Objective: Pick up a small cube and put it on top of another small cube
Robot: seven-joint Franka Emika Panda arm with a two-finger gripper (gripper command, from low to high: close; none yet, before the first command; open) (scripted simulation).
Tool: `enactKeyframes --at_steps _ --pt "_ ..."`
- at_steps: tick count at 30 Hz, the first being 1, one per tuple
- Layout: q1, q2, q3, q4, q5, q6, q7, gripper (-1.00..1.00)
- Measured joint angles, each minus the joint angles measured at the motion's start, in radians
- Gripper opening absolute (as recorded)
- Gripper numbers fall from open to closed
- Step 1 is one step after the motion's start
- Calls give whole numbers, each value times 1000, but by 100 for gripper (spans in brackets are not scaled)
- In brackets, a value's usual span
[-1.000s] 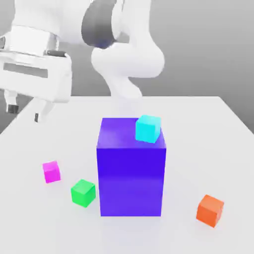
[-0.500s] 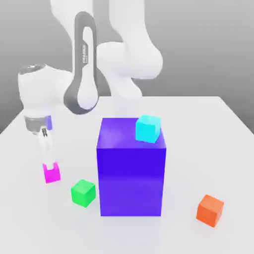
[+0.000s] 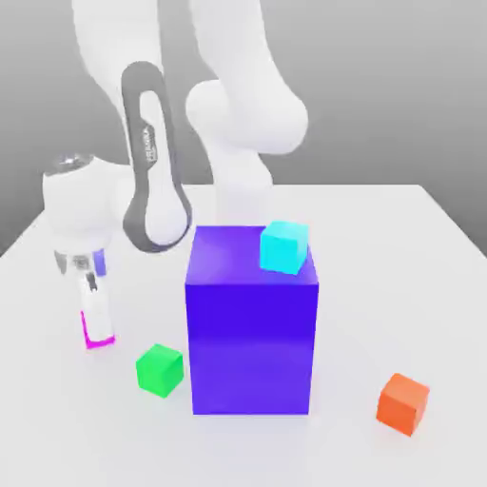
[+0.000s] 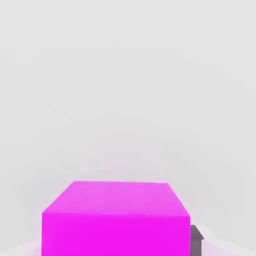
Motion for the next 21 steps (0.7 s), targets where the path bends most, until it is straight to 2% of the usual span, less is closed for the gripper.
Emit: enactKeyframes --at_steps 3,6,16,21 --pt "-7 -108 -21 -21 -89 -86 62 -100" --pt "14 -190 9 -30 -116 -160 141 -100" --pt "194 -346 239 -4 -24 -341 551 -100" --pt "192 -212 265 6 -60 -216 616 -100"
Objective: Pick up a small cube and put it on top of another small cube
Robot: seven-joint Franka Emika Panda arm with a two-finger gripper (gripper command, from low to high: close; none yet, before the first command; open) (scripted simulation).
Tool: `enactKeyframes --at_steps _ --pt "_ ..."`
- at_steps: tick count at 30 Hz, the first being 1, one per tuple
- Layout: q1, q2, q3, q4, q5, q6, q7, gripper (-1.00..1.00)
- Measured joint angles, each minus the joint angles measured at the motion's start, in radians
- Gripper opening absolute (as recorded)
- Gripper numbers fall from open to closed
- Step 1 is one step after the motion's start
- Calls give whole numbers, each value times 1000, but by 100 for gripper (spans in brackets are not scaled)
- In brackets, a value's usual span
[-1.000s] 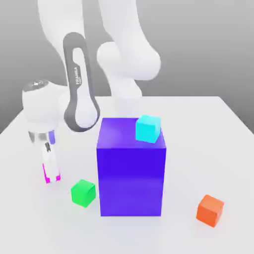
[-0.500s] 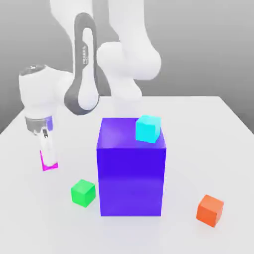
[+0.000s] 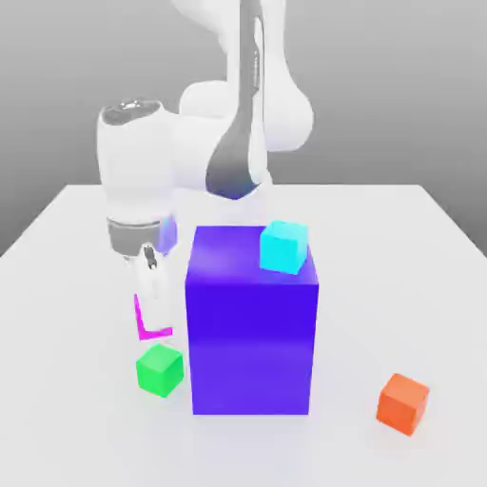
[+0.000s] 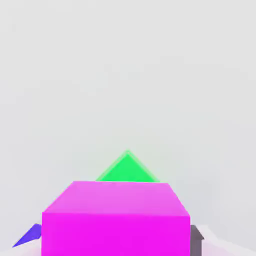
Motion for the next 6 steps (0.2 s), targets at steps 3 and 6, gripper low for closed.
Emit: enactKeyframes --at_steps 3,6 --pt "-1 105 -13 5 -58 99 42 100" --pt "-4 105 -13 5 -58 99 42 100"
